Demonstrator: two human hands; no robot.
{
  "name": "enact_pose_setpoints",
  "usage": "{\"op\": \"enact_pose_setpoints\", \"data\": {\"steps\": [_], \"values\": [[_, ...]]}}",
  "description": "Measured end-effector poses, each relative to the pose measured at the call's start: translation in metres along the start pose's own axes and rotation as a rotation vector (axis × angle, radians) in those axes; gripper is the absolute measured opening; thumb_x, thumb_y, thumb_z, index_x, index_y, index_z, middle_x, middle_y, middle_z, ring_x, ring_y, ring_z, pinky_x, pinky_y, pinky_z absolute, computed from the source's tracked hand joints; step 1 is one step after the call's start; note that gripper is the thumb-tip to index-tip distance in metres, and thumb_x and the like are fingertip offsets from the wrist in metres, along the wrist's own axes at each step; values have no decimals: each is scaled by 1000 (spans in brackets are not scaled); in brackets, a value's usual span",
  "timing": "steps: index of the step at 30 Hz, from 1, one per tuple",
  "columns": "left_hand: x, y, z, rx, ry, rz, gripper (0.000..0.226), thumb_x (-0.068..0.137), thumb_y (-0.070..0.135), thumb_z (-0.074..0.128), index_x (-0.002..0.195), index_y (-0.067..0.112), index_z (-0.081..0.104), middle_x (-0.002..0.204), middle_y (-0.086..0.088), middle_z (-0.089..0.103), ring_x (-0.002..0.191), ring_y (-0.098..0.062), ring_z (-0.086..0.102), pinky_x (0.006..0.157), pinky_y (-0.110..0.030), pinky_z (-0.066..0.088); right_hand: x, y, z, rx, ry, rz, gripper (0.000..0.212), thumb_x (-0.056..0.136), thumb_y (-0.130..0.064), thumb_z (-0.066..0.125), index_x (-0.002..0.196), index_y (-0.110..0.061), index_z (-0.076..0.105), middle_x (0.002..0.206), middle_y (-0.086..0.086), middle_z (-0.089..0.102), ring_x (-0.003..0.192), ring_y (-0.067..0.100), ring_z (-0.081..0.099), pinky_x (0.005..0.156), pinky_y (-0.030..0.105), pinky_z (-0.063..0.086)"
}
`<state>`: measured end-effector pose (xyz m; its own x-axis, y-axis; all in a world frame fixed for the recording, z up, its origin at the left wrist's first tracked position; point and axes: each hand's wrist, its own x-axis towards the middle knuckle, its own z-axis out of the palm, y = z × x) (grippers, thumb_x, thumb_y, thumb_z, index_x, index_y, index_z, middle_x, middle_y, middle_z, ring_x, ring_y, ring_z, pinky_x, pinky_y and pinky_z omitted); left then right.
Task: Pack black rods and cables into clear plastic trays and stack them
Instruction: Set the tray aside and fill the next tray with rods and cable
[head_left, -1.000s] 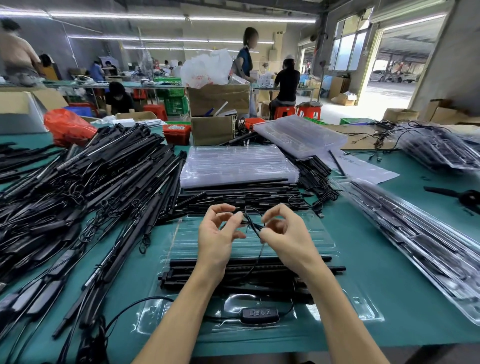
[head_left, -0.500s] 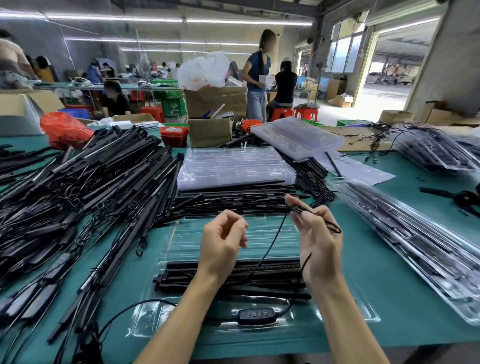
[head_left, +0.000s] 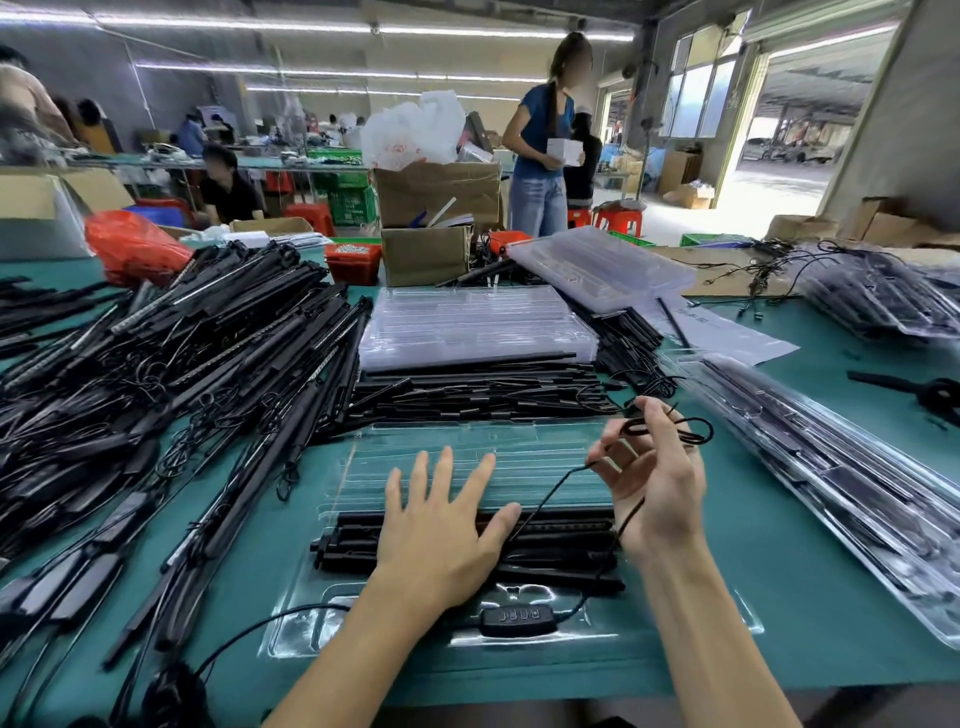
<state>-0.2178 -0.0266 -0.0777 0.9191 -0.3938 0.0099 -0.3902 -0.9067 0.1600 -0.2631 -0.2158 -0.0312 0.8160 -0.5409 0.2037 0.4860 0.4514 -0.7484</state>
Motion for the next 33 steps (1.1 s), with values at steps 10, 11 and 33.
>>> {"op": "enact_pose_setpoints", "data": {"steps": [10,11,33], "values": [[14,-11,-1,30,-8,-3,68,91,77,4,154,53,-8,169,0,-6,154,-22,-15,119,-52,-15,11,-4,-25,-212,17,-114,22,87,2,46,82,-12,63,67,12,64,50,24,58,40,24,41],[13,-11,0,30,-8,-6,68,91,77,4,154,53,-8,169,0,-5,154,-22,-13,119,-52,-14,11,-4,-28,-226,-1,-109,25,90,4,45,85,-11,63,65,11,63,52,25,59,42,25,43],[12,-8,1,31,42,-17,69,92,75,6,156,49,1,169,0,4,155,-21,-2,121,-52,-8,-14,-11,-54,-1115,-680,-74,33,74,-28,71,57,-15,45,59,-2,48,57,8,43,56,28,36]]}}
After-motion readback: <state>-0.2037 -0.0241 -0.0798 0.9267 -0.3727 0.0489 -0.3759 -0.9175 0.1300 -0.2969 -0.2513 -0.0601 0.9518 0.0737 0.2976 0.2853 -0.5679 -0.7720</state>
